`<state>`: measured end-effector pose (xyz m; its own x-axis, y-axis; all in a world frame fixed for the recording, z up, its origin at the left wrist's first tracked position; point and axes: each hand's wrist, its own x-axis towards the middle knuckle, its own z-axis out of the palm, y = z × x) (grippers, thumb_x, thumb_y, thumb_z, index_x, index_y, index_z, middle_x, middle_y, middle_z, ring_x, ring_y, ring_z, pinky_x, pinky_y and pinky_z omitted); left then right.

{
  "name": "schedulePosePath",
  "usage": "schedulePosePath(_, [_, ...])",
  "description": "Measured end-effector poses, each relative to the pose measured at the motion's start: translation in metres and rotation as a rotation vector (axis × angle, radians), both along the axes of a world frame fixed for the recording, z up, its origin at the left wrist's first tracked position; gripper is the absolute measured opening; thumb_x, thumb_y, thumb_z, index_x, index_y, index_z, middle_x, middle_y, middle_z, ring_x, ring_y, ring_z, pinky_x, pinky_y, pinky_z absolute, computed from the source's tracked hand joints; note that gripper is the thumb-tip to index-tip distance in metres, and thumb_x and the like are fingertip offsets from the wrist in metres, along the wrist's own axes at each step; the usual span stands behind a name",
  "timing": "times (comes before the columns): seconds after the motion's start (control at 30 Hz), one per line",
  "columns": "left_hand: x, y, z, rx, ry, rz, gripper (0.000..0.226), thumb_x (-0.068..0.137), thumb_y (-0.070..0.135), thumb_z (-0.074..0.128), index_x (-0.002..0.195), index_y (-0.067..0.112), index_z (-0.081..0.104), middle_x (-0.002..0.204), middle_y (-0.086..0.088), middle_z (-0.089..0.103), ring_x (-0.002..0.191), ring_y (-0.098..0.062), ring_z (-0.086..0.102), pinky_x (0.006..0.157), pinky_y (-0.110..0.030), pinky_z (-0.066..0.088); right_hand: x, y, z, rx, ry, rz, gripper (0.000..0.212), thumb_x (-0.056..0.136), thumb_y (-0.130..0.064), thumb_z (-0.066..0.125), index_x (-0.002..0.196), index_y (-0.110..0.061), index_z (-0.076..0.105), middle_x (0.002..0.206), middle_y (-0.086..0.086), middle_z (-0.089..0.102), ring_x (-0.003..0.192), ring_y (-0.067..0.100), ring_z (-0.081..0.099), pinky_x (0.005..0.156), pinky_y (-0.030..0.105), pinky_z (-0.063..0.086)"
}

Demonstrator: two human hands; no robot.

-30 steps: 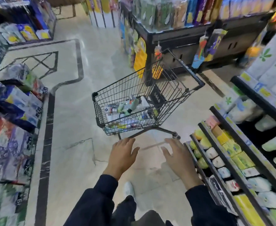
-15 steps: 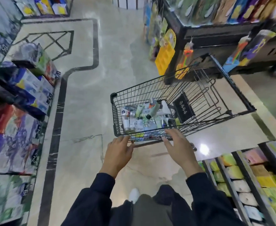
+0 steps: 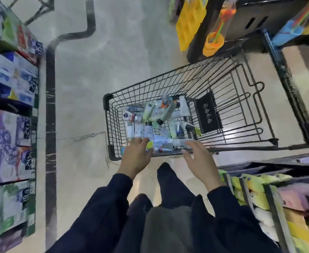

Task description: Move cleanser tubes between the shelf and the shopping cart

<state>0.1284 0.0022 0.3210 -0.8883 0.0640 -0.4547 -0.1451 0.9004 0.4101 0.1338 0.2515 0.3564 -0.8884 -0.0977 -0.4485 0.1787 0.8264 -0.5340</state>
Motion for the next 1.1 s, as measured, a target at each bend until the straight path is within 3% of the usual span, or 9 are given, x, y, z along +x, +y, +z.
schedulePosePath(0.23, [-0.068,0.014,-0.059,0.029,-0.199,0.197,0.045,0.105,0.034,0.051,0.145,0.014,0.050,0.145,-0.012,0.052,0.130,-0.033,0.051,0.097,-0.043,0.044,-0.117,-0.009,-0.083,0.072,-0.230,0.240,0.047,0.103,-0.034,0.055,0.147,-0.018,0.054,0.149,0.008,0.054,0.136,0.029,0.051,0.110,0.041,0.043])
schedulePosePath(0.37, [-0.105,0.009,-0.129,0.057,-0.316,0.307,0.045,0.102,0.028,0.053,0.143,0.009,0.051,0.140,-0.016,0.057,0.124,-0.035,0.055,0.096,-0.043,0.046,-0.157,-0.029,-0.159,0.120,-0.370,0.359,0.047,0.102,-0.037,0.055,0.146,-0.021,0.053,0.142,0.013,0.059,0.128,0.035,0.057,0.103,0.046,0.049])
schedulePosePath(0.53, [-0.146,0.006,-0.226,0.073,-0.409,0.366,0.048,0.101,0.021,0.055,0.146,0.006,0.047,0.143,-0.018,0.055,0.128,-0.037,0.056,0.103,-0.046,0.048,-0.178,-0.049,-0.256,0.181,-0.456,0.416,0.043,0.102,-0.025,0.056,0.144,-0.014,0.053,0.141,0.014,0.059,0.122,0.035,0.060,0.094,0.040,0.048])
schedulePosePath(0.73, [-0.158,-0.001,-0.308,0.065,-0.351,0.407,0.046,0.098,0.015,0.052,0.142,0.004,0.047,0.125,-0.018,0.060,0.114,-0.034,0.059,0.079,-0.035,0.042,-0.165,-0.060,-0.339,0.233,-0.498,0.433,0.038,0.096,-0.012,0.056,0.134,-0.012,0.060,0.129,0.018,0.062,0.115,0.039,0.062,0.094,0.048,0.054])
schedulePosePath(0.93, [-0.155,0.008,-0.330,0.041,-0.191,0.389,0.062,0.102,0.024,0.055,0.156,0.006,0.031,0.127,-0.017,0.061,0.116,-0.034,0.059,0.085,-0.041,0.046,-0.156,-0.063,-0.366,0.315,-0.391,0.461,0.042,0.094,-0.018,0.063,0.135,-0.012,0.053,0.123,0.017,0.060,0.105,0.038,0.062,0.087,0.051,0.055])
schedulePosePath(1.1, [-0.152,0.015,-0.340,0.026,-0.109,0.398,0.058,0.100,0.030,0.059,0.147,0.003,0.039,0.128,-0.016,0.054,0.114,-0.034,0.055,0.083,-0.044,0.049,-0.156,-0.071,-0.383,0.369,-0.355,0.488,0.048,0.090,-0.026,0.073,0.133,-0.015,0.055,0.122,0.017,0.062,0.108,0.039,0.060,0.084,0.045,0.049])
